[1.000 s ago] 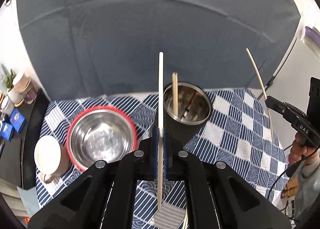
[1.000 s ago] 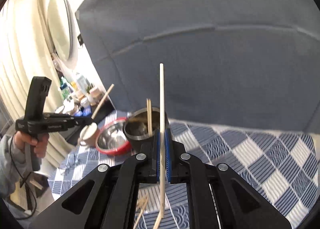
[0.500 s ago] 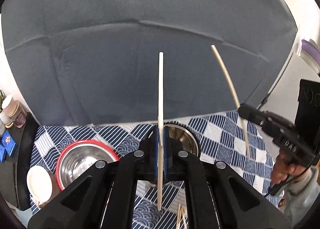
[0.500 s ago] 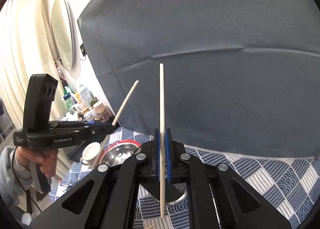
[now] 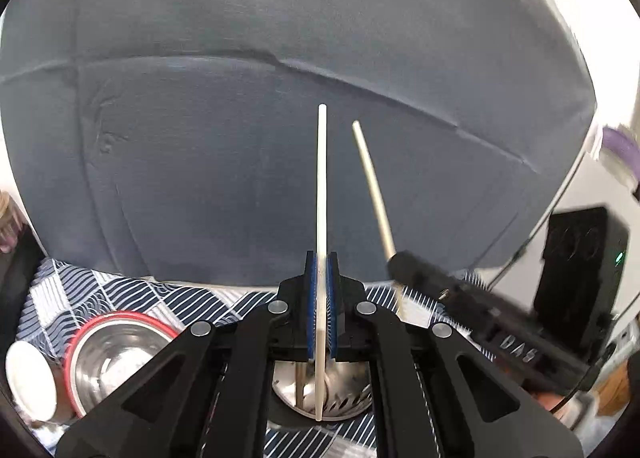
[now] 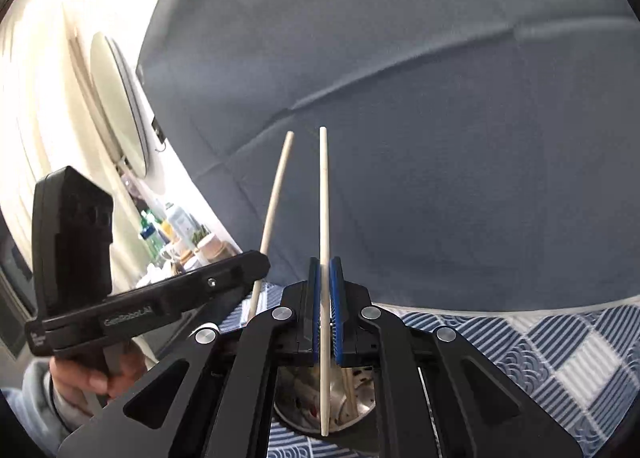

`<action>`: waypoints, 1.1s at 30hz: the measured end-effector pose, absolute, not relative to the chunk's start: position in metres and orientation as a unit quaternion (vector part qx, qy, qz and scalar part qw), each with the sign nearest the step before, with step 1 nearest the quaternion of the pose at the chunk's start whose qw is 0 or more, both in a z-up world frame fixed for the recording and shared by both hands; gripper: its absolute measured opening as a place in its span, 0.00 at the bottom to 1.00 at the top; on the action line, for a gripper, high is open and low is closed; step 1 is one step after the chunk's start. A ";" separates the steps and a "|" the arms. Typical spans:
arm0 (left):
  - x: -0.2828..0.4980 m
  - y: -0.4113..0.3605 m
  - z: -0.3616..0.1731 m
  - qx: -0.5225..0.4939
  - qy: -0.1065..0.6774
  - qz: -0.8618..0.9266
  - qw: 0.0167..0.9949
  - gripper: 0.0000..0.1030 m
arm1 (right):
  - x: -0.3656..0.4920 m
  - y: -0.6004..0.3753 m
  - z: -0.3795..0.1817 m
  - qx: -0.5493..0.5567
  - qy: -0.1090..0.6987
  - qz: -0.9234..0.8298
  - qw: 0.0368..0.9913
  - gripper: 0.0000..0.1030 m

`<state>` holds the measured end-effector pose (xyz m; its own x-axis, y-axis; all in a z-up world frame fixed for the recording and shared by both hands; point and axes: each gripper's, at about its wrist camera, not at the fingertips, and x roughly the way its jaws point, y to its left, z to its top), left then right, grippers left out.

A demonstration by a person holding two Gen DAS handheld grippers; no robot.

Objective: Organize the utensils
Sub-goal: 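Lift both held chopsticks upright and carry them over the black holder, then drop both chopsticks into the black holder and open both tools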

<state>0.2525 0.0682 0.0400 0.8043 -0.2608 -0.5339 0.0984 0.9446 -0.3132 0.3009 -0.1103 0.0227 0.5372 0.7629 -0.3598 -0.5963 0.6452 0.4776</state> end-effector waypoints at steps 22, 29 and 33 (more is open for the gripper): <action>0.243 0.059 -0.025 -0.145 0.279 -0.093 0.945 0.05 | 0.285 -0.092 -0.037 0.158 0.280 0.363 0.875 0.05; 0.227 0.064 -0.025 -0.150 0.281 -0.083 0.944 0.25 | 0.268 -0.113 -0.027 0.136 0.273 0.342 0.889 0.11; 0.219 0.077 -0.012 -0.162 0.277 -0.065 0.945 0.39 | 0.263 -0.131 -0.012 0.137 0.263 0.308 0.904 0.40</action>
<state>0.2193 0.0773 -0.0121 0.8380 -0.2120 -0.5029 0.0321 0.9390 -0.3424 0.2626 -0.1307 -0.0117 0.6720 0.6295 -0.3901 -0.4851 0.7722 0.4103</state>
